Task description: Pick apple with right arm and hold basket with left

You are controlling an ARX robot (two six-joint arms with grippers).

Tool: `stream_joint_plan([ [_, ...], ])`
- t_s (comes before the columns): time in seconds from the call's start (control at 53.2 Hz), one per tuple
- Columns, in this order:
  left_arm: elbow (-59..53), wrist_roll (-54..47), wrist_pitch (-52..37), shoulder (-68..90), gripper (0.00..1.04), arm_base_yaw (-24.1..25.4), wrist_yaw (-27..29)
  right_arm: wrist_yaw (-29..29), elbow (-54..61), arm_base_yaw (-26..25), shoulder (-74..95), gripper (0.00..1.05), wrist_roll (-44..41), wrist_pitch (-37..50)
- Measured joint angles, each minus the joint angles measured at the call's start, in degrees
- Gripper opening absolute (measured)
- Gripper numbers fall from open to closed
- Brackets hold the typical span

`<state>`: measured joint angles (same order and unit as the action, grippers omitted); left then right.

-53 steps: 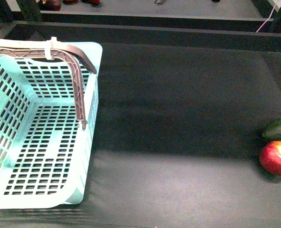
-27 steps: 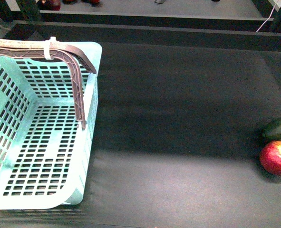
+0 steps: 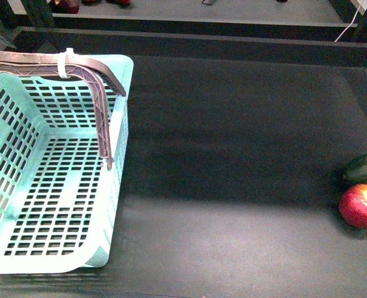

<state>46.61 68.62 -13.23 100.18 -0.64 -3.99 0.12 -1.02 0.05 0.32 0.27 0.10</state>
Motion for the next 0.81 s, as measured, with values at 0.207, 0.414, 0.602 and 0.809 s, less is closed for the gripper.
stream_joint_plan([
  [0.207, 0.1, 0.2, -0.2, 0.2, 0.98, 0.0, 0.8, 0.0, 0.0, 0.0, 0.0, 0.96, 0.0, 0.0],
  [0.414, 1.1, 0.3, 0.9, 0.9, 0.61, 0.0, 1.9, 0.0, 0.0, 0.0, 0.0, 0.96, 0.0, 0.0],
  [0.602, 2.6, 1.4, 2.0, 0.9, 0.33, -0.4, 2.1, 0.0, 0.0, 0.0, 0.0, 0.96, 0.0, 0.0],
  [0.809, 2.7, 2.7, 2.8, 0.0, 0.19, -0.4, 1.6, 0.0, 0.0, 0.0, 0.0, 0.96, 0.0, 0.0],
])
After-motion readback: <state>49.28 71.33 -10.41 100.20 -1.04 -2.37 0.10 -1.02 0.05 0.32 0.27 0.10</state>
